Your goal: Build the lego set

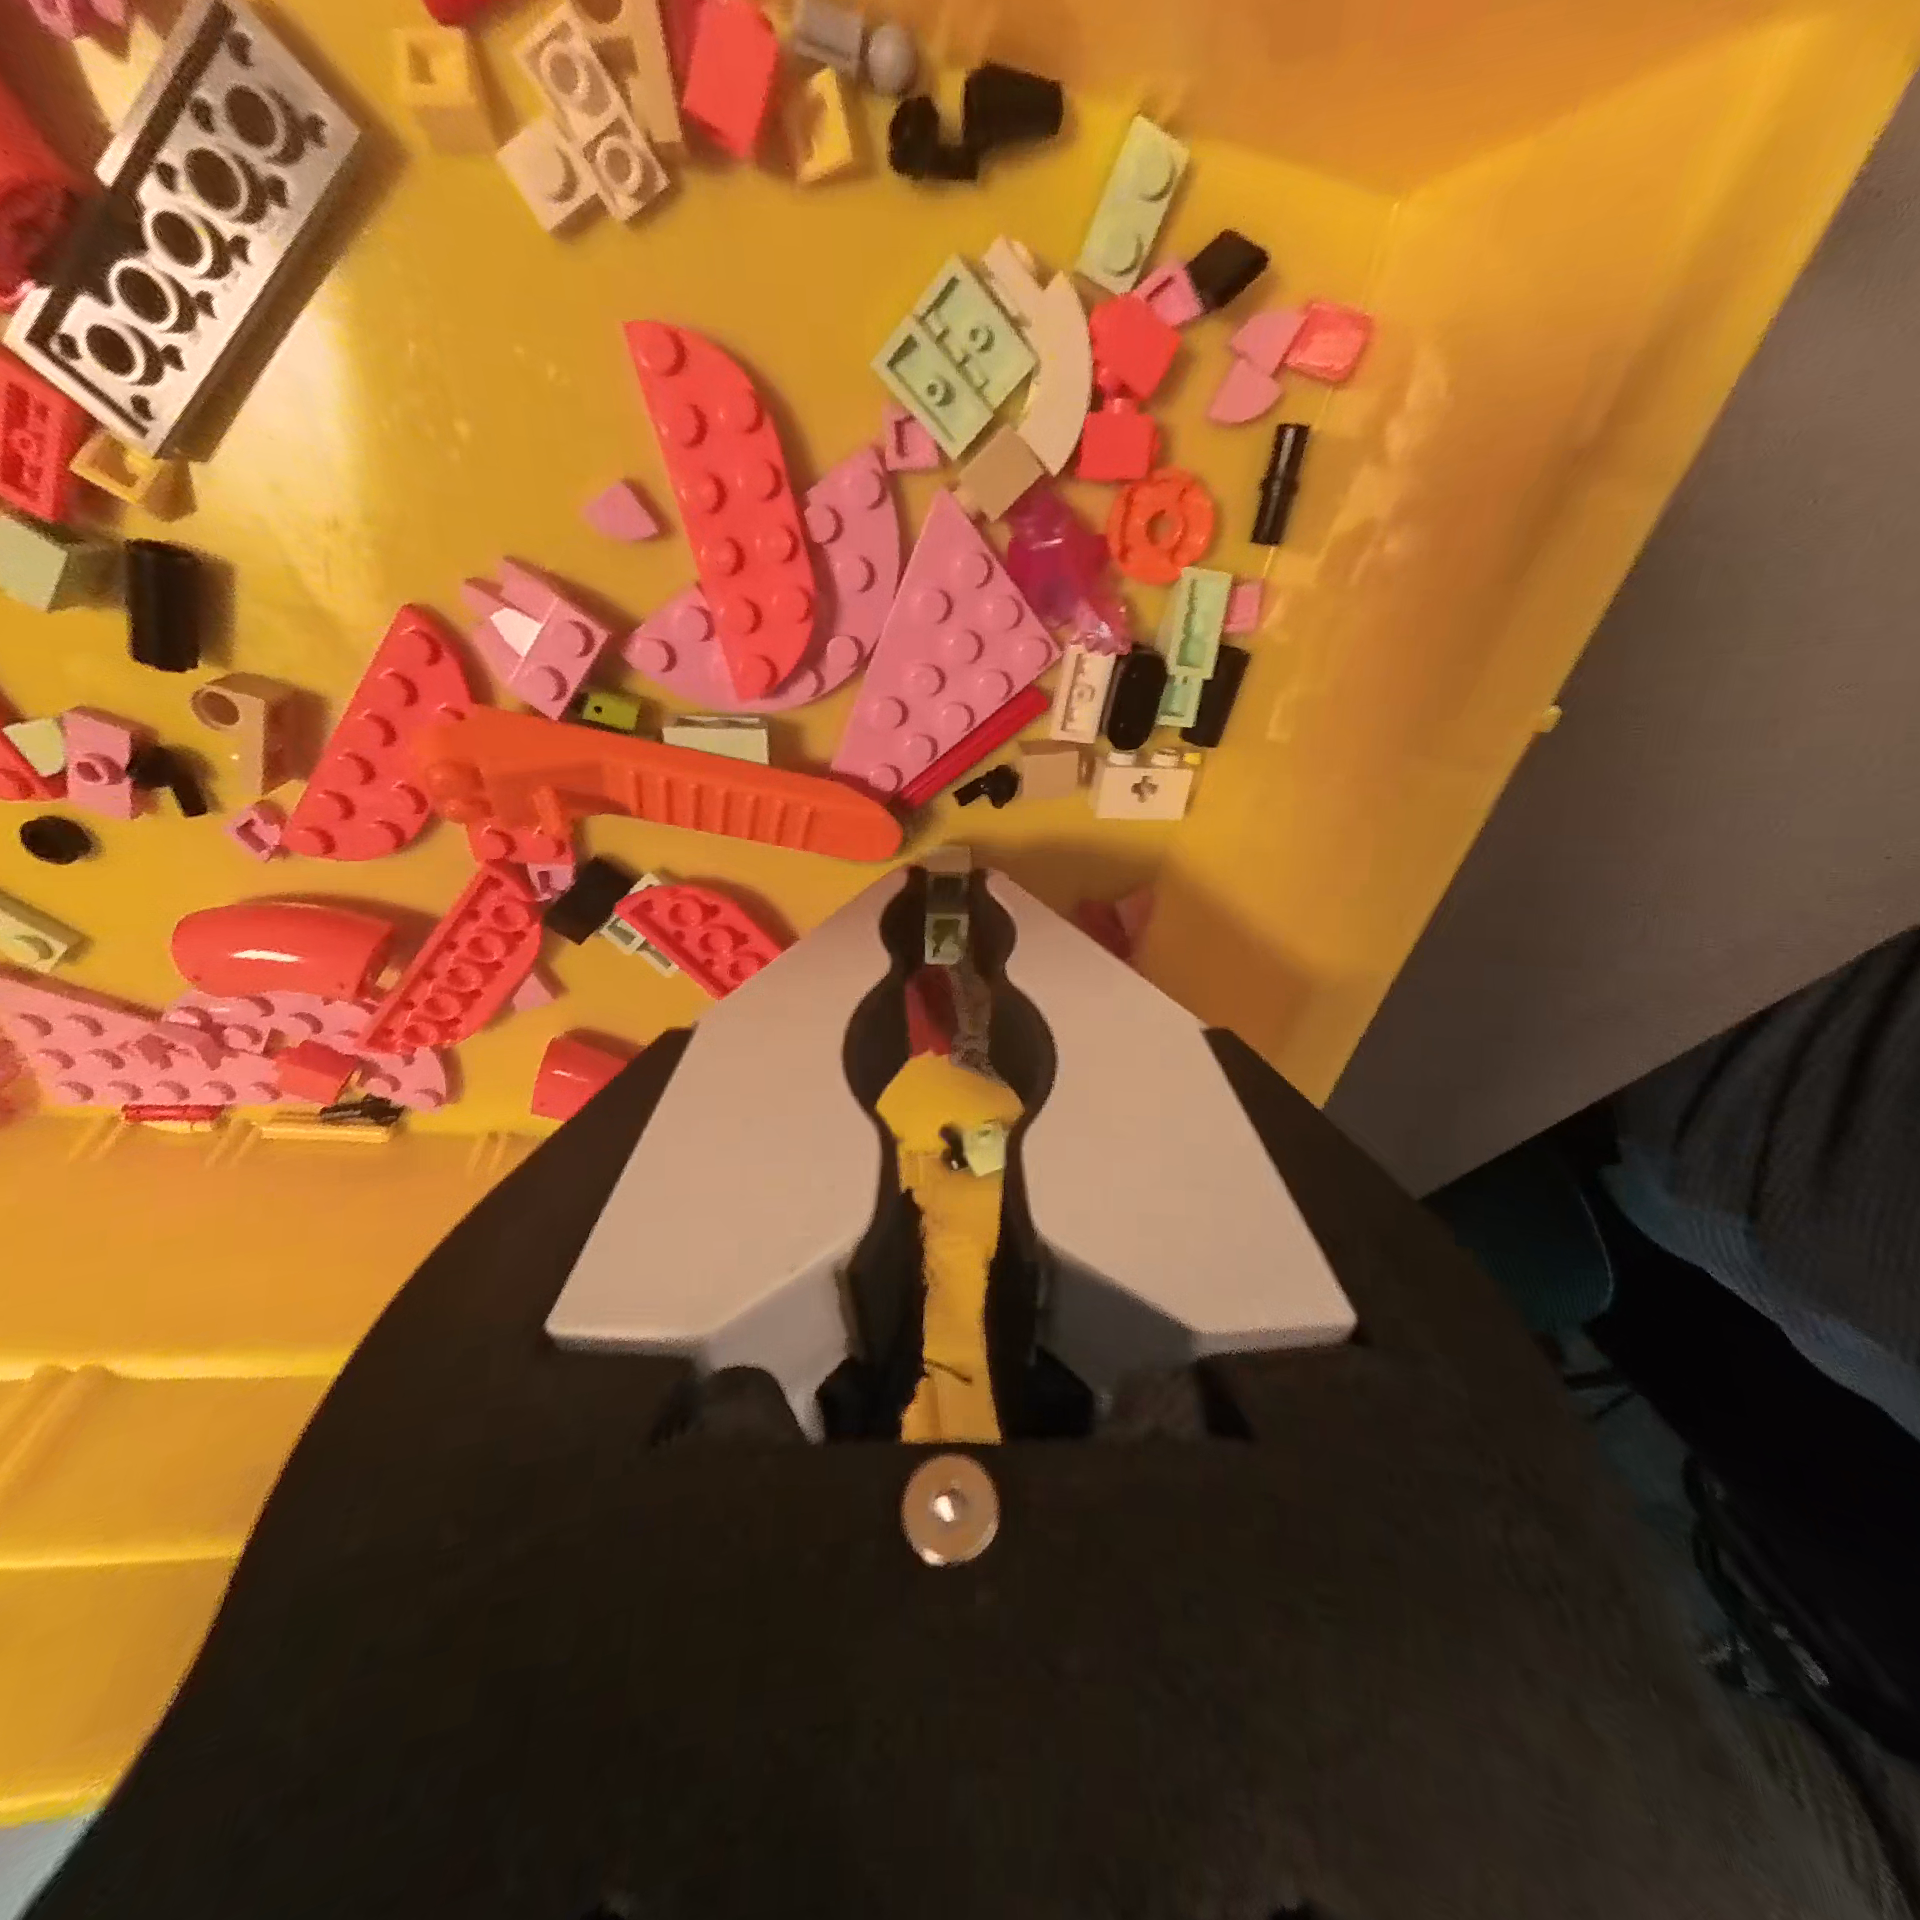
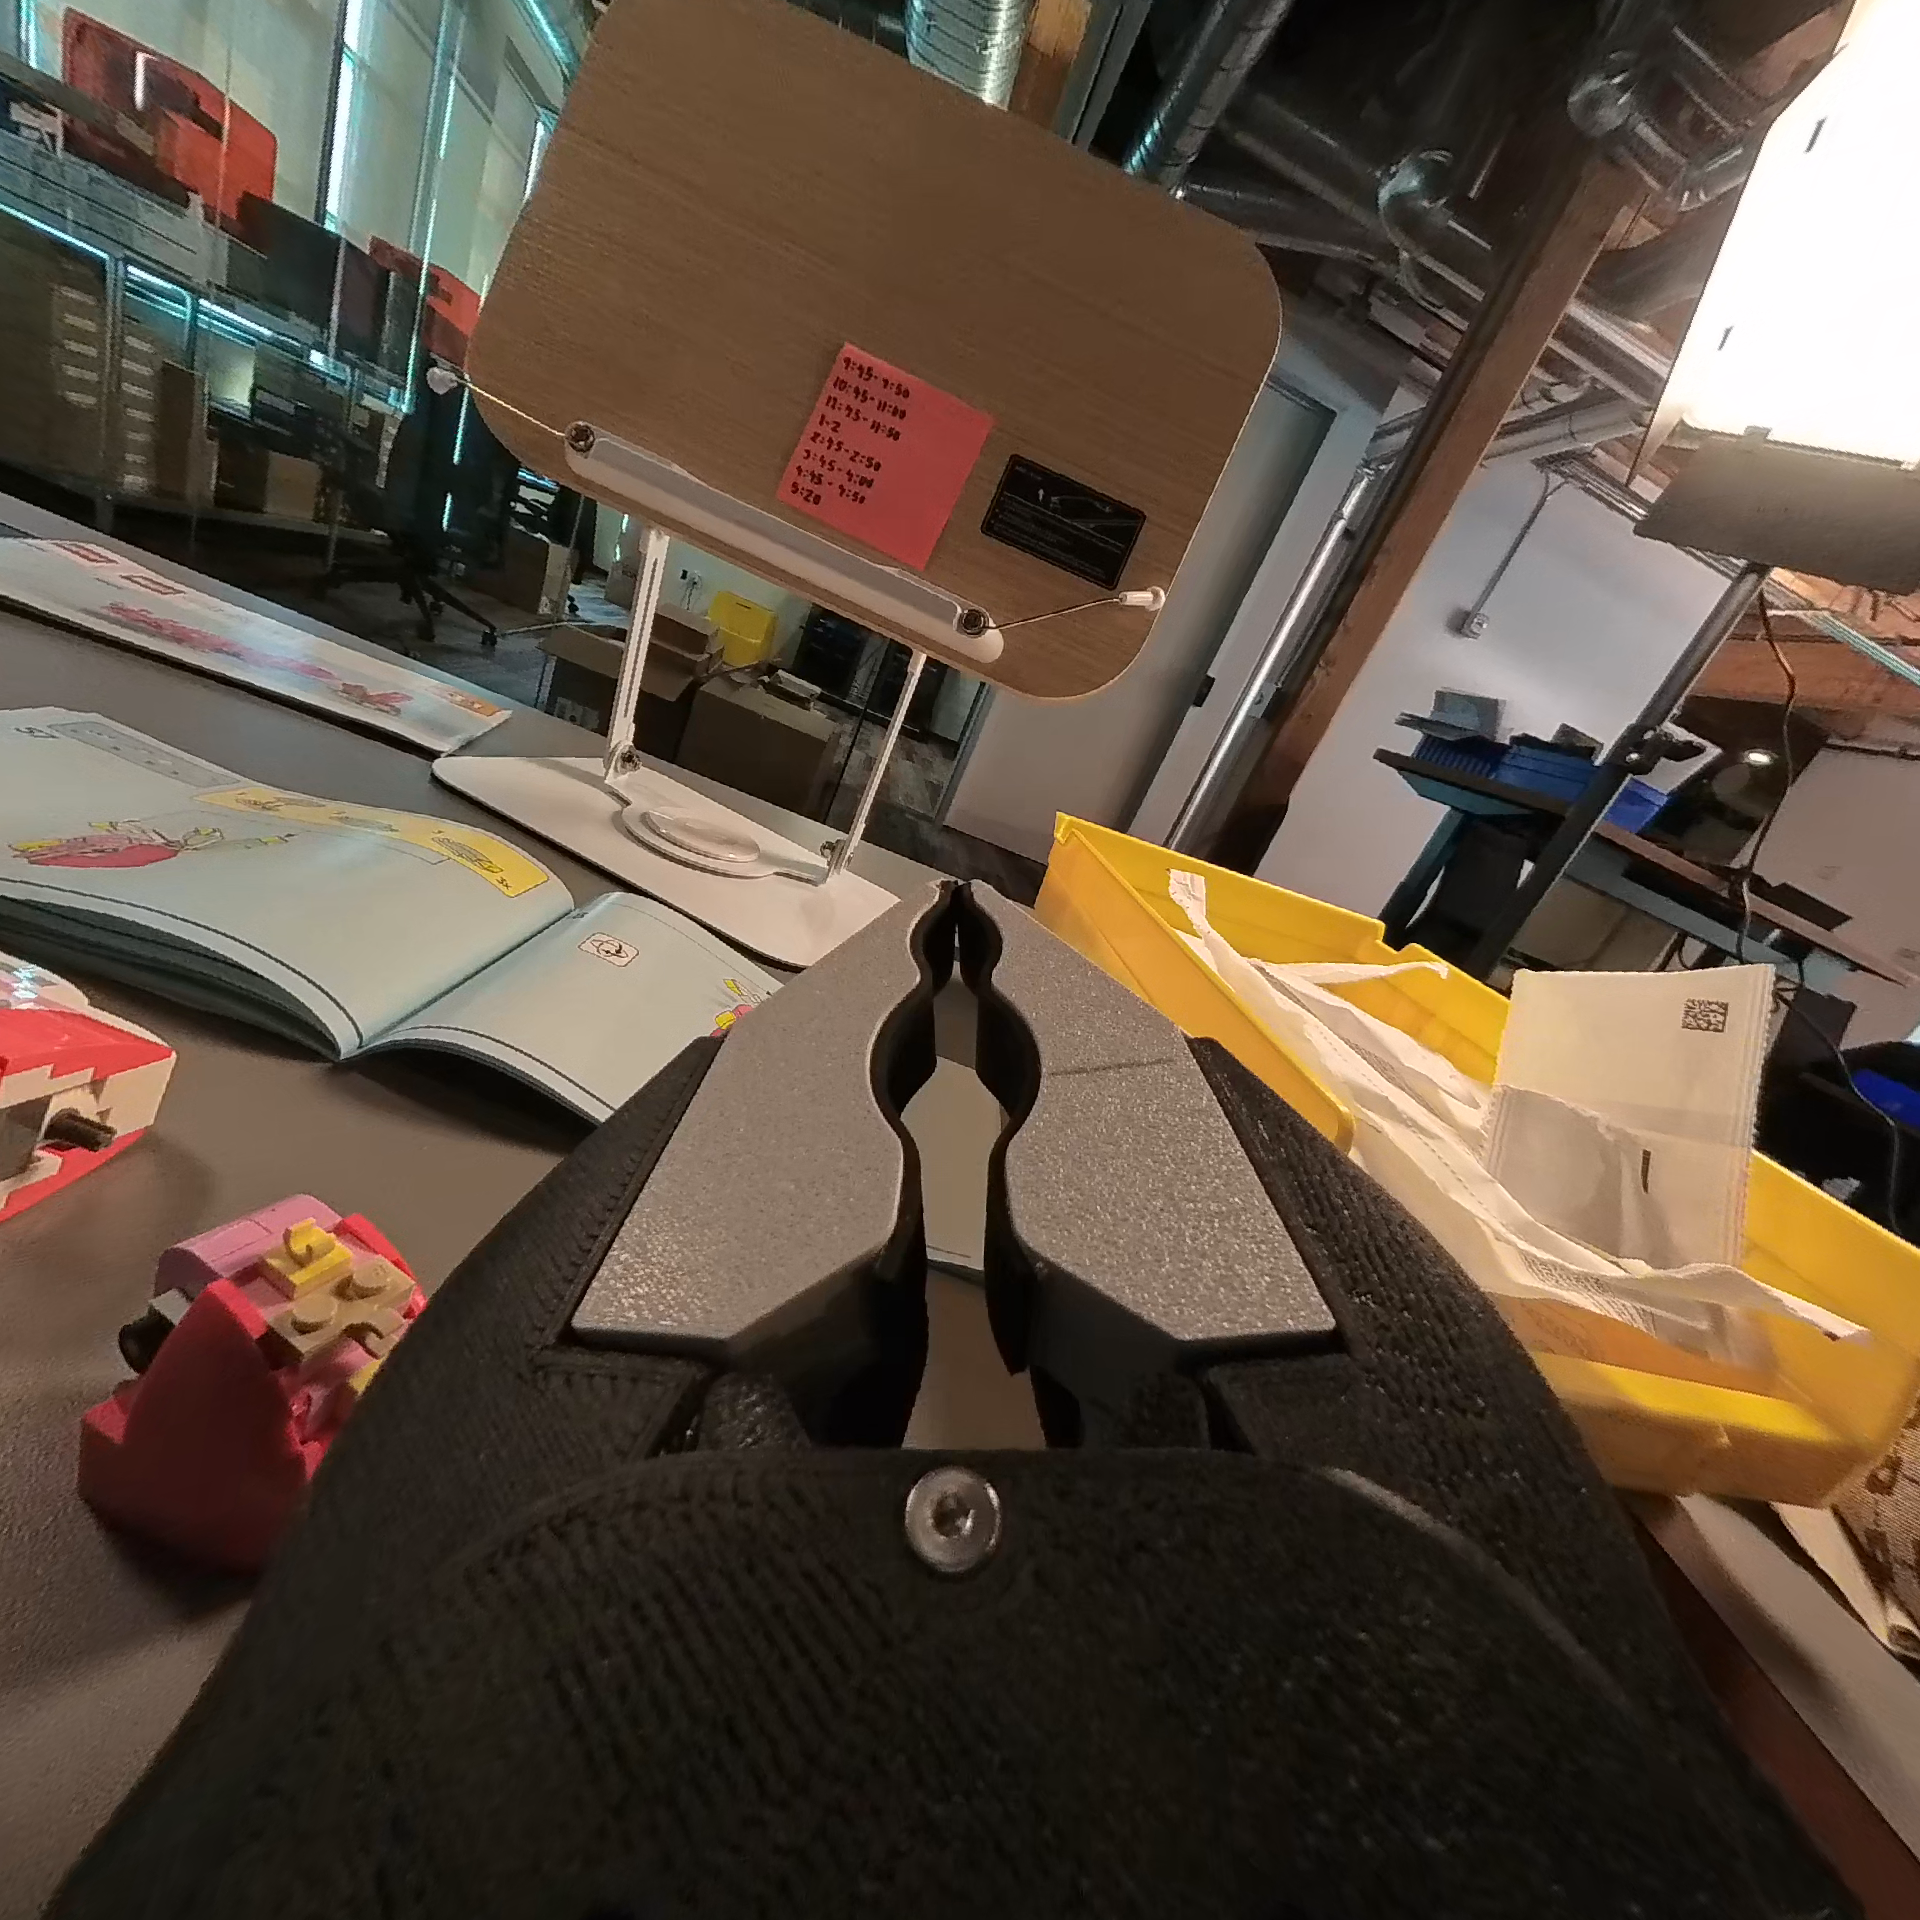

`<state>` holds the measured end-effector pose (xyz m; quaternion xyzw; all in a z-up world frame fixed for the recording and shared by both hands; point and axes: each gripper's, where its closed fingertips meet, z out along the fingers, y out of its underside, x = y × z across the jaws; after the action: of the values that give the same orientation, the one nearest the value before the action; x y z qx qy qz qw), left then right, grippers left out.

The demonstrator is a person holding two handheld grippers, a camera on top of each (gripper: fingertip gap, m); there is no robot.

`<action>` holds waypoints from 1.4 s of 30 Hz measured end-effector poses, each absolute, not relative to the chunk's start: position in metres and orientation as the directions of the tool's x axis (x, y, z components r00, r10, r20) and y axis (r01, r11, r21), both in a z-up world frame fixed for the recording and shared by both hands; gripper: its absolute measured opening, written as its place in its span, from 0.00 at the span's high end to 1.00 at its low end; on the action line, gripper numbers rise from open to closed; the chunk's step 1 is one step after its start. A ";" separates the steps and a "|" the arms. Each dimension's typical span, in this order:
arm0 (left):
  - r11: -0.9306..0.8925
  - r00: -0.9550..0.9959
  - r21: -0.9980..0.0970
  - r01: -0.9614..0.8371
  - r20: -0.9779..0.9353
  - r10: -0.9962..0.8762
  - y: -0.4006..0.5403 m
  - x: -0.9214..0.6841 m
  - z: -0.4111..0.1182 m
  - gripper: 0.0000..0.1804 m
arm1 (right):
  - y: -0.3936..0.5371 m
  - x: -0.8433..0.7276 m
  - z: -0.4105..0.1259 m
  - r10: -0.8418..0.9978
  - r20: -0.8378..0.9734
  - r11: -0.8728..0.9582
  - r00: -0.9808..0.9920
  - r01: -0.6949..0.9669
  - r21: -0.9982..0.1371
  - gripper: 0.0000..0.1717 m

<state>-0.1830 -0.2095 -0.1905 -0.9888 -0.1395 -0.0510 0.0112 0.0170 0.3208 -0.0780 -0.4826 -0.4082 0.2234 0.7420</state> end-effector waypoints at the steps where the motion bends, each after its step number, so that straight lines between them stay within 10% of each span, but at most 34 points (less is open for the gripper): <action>1: -0.960 0.955 -0.029 0.277 0.123 0.271 -0.207 -0.181 -0.188 0.96 | 0.321 0.017 -0.078 0.726 0.389 0.434 0.567 0.062 -0.899 1.00; 14: -0.734 0.994 -0.679 0.013 0.086 -0.063 -0.113 -0.093 -0.052 0.96 | 0.322 0.018 -0.077 0.727 0.383 0.431 0.570 0.056 -0.901 1.00; 22: -0.874 0.892 -0.474 -0.105 0.343 -0.293 -0.061 0.010 -0.158 0.96 | 0.321 0.017 -0.078 0.730 0.385 0.432 0.565 0.056 -0.900 1.00; 30: -0.693 0.988 -0.718 0.054 0.139 -0.066 0.038 -0.048 -0.139 0.96 | 0.320 0.014 -0.079 0.733 0.393 0.435 0.555 0.063 -0.898 1.00; 42: -0.830 0.987 -0.543 0.128 0.150 0.054 0.076 -0.085 -0.192 0.96 | 0.319 0.012 -0.080 0.735 0.406 0.441 0.543 0.071 -0.895 1.00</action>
<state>-0.0845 0.0756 -0.1924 -0.9544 -0.0478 -0.0642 0.2875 0.0121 0.3191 -0.0803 -0.4781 -0.4215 0.2252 0.7369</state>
